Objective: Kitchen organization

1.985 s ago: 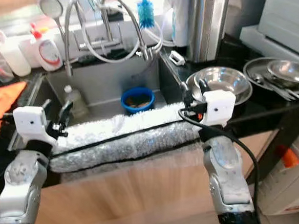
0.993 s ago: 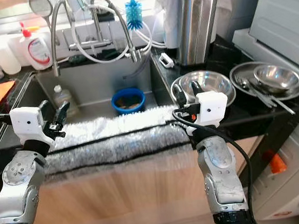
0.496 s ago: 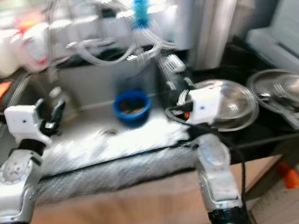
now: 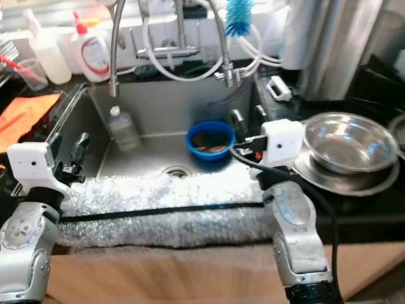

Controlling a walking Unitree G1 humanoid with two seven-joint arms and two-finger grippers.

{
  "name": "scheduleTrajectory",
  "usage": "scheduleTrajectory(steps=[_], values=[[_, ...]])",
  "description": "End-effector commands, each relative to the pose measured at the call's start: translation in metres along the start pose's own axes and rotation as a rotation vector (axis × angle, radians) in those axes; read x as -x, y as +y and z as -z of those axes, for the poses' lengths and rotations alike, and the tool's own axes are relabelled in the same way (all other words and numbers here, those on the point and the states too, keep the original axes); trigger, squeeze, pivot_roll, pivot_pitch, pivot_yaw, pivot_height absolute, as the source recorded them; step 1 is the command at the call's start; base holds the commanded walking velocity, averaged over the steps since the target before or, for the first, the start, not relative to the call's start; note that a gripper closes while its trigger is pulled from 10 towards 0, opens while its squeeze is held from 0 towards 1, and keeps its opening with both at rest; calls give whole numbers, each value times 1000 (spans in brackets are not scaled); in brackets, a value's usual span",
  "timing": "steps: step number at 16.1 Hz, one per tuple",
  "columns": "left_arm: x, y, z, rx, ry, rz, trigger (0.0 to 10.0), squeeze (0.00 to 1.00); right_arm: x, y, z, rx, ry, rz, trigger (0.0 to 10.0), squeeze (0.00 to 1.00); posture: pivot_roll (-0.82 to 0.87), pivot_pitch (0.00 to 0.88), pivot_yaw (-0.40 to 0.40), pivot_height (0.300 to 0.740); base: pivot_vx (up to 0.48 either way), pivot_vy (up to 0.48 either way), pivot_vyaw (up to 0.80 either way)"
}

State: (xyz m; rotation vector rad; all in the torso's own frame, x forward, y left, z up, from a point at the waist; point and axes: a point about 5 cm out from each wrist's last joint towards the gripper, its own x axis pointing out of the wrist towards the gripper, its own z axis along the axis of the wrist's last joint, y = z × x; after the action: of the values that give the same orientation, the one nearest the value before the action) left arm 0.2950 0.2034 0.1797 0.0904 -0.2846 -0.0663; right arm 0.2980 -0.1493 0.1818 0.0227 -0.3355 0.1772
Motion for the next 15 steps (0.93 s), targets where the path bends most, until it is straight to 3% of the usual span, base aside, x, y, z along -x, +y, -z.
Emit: scheduleTrajectory(steps=[1, 3, 4, 6, 7, 8, 10, 11, 12, 15], values=[[-2, 0, -3, -5, -12, 7, 10000, 0, -3, -2, -10, -1, -30, 9, 10000, 0, -100, 0, 59, 740, 0, 0, 0], [-3, 1, -3, -7, -9, 8, 10000, 0, -8, -1, -19, 27, -37, 1, 10000, 0, -101, 0, 64, 740, 0, 0, 0], [-3, 1, -3, -7, -8, 12, 10000, 0, -15, -5, -27, 145, 14, 1, 10000, 0, -103, 0, 66, 740, 0, 0, 0], [-5, 0, -2, -6, -3, 21, 10000, 0, -26, -12, -42, 200, 41, 11, 10000, 39, -108, 0, 70, 740, 0, 0, 0], [-5, -2, -1, -3, 2, 34, 10000, 0, -29, -15, -46, 256, 77, 4, 10000, 325, -108, 0, 70, 740, 0, 0, 0], [-6, -3, -1, -2, 7, 42, 10000, 0, -31, -18, -46, 317, 152, -27, 10000, 1000, -117, 0, 75, 740, 0, 0, 0], [-6, -5, 1, 6, 15, 56, 10000, 0, -32, -24, -45, 424, 224, -48, 10000, 1000, -118, 0, 77, 740, 0, 0, 0], [-6, -6, 2, 8, 19, 65, 10000, 0, -31, -22, -43, 412, 264, -83, 10000, 463, -117, 0, 77, 740, 0, 0, 0], [-6, -7, 2, 9, 21, 69, 10000, 0, -30, -19, -41, 405, 310, -108, 10000, 0, -117, 0, 78, 740, 0, 0, 0], [-6, -8, 3, 10, 26, 84, 10000, 0, -29, -19, -38, 451, 402, -112, 10000, 0, -116, 0, 80, 740, 0, 0, 0]])
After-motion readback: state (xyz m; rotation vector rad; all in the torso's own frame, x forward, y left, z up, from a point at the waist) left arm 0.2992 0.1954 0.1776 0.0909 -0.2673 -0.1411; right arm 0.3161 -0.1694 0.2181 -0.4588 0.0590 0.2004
